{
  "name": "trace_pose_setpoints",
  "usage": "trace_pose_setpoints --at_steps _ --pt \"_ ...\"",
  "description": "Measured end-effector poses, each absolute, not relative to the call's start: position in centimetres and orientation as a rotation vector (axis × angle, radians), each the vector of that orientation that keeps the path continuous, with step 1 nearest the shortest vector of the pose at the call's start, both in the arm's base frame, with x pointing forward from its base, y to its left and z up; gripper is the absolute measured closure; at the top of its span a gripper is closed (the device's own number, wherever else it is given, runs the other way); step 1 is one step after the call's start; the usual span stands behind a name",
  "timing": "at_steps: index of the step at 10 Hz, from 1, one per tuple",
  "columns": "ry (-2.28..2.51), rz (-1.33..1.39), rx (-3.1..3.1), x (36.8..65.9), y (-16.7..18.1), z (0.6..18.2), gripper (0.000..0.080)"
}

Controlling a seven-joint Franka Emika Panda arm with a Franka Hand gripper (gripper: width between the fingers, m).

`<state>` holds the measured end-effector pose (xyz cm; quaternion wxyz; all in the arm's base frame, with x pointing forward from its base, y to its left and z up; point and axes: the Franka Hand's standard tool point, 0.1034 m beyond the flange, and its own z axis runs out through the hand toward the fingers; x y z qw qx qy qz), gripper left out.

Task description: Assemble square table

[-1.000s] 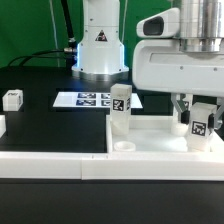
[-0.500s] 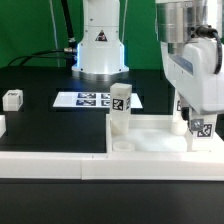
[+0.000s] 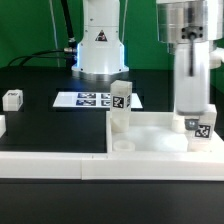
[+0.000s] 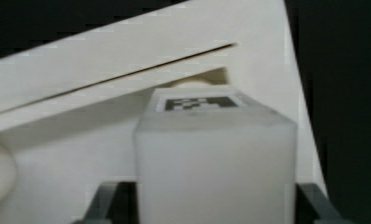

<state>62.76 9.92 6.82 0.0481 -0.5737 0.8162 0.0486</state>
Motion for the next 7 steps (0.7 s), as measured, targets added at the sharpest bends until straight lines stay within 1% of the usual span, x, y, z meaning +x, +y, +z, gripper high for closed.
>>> trace_pose_setpoints --at_steps 2,3,4,5,6,7 --pt "2.472 0.147 -1.773 62.7 10.0 6.8 0.0509" --pt "2.45 0.145 -1.802 62.7 10.0 6.7 0.0423" --pt "2.449 0.145 -1.803 62.7 10.0 6.8 0.0286" --pt "2.319 0.117 -1.969 63.1 10.4 7.0 0.0286" --pt "2.116 0.079 -2.205 63.0 11.4 7.1 0.0179" --pt "1.997 0.068 -2.328 62.6 12.7 7.0 0.0159"
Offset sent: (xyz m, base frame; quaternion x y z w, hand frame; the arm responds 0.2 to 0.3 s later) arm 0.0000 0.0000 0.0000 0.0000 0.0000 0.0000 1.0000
